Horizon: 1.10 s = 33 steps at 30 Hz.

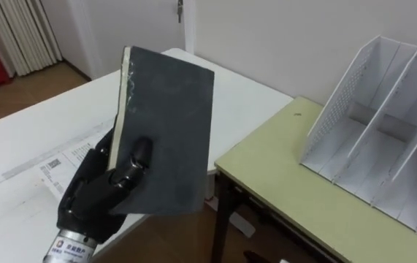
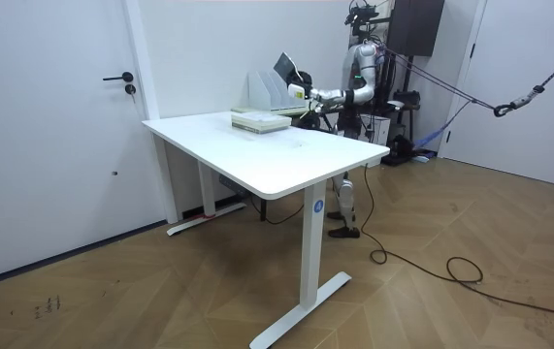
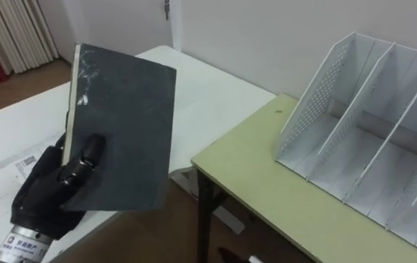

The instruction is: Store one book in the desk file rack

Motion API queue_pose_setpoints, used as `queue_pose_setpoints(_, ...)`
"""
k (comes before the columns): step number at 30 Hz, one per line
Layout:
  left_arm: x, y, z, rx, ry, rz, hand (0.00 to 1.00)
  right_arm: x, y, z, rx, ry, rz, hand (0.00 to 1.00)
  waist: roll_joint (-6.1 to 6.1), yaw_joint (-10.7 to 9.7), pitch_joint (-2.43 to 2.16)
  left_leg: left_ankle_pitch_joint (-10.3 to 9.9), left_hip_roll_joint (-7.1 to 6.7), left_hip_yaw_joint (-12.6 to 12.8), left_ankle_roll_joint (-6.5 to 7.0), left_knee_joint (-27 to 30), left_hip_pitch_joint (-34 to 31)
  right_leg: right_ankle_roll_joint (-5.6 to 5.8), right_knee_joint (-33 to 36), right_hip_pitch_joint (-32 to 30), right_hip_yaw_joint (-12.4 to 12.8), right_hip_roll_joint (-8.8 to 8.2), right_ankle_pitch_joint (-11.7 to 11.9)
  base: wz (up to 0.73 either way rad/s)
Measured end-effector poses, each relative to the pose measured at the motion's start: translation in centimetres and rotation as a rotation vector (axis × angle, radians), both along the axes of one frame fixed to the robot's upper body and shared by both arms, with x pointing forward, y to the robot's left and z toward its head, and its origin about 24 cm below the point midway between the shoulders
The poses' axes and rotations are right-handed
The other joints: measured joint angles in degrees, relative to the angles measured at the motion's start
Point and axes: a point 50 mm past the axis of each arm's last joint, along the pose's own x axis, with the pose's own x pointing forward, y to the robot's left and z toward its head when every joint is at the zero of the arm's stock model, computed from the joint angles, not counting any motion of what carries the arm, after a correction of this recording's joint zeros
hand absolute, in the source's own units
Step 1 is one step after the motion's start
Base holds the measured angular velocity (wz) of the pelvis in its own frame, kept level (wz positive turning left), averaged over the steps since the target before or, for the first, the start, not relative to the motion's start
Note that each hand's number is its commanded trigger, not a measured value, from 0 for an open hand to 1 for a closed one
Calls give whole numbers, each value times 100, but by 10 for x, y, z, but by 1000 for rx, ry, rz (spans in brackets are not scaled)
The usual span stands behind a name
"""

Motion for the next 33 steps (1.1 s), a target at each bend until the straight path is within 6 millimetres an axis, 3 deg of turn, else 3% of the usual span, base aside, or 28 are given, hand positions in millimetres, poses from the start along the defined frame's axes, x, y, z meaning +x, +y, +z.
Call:
queue_pose_setpoints(10,-2,-1,-3,-2,-4,-22,100,21,11,54,207,-184,66,0,1,-1,0,0,-1,-13,0,22,-51,-1,-3,-6,14,-1,-1,1)
queue_pose_setpoints(21,-4,-5,-13,-10,21,-65,100,29,-8,77,524,-252,-71,0,16,-212,5,-9,13,2,0,101,-111,-7,17,-32,-21,-5,6,1)
queue_pose_setpoints(29,-6,-10,-16,-19,30,-115,100,30,-8,83,705,-242,-93,0,53,-281,-23,-8,14,20,0,108,-59,-8,22,-1,49,2,7,-1)
queue_pose_setpoints(33,-10,-15,-19,-36,20,-215,100,31,-7,89,855,-232,-105,0,69,-260,-20,-17,42,147,-7,104,-94,-13,44,-21,122,23,10,-7)
